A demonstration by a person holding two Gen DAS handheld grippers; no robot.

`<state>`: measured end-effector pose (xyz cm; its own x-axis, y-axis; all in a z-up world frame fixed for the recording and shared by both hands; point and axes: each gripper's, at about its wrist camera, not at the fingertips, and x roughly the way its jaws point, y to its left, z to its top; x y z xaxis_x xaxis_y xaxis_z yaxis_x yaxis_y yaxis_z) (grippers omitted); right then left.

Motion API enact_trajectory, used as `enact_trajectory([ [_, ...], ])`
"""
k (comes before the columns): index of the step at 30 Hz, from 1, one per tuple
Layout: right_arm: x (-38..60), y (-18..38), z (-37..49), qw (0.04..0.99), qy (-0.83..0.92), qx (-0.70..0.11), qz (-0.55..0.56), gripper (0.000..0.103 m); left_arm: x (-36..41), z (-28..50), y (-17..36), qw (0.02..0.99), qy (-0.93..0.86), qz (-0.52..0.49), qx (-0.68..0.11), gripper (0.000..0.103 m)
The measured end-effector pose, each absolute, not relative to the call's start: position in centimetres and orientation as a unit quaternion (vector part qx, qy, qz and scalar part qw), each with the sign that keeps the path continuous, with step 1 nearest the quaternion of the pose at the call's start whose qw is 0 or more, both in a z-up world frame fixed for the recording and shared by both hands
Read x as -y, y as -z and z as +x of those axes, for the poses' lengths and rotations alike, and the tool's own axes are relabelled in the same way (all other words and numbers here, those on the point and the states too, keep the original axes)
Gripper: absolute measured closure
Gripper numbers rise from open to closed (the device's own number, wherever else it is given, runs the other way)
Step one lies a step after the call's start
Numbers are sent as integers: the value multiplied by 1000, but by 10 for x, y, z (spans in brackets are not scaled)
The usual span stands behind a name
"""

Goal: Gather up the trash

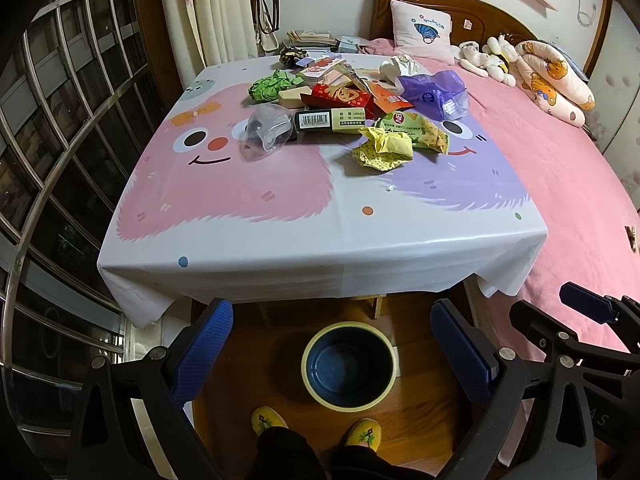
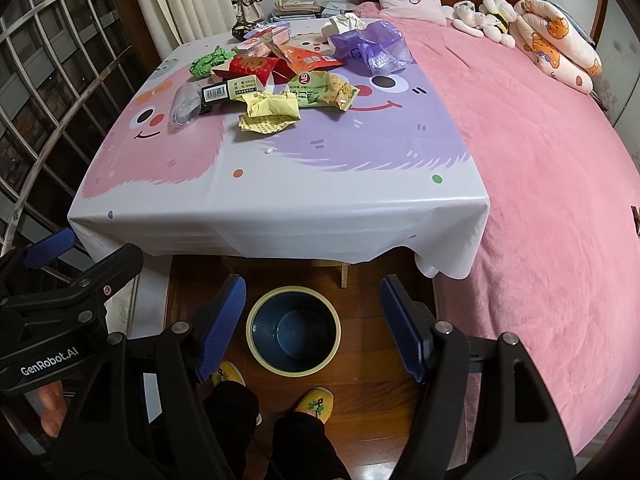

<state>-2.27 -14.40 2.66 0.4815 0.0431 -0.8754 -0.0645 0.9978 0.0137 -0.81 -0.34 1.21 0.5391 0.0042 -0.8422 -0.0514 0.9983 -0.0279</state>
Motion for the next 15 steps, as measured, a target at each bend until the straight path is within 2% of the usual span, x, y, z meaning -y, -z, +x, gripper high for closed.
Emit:
enact_trajectory([
  [15, 143, -24, -22, 860, -32, -509, -10, 36, 5, -10, -12, 877, -19, -23, -479, 2],
])
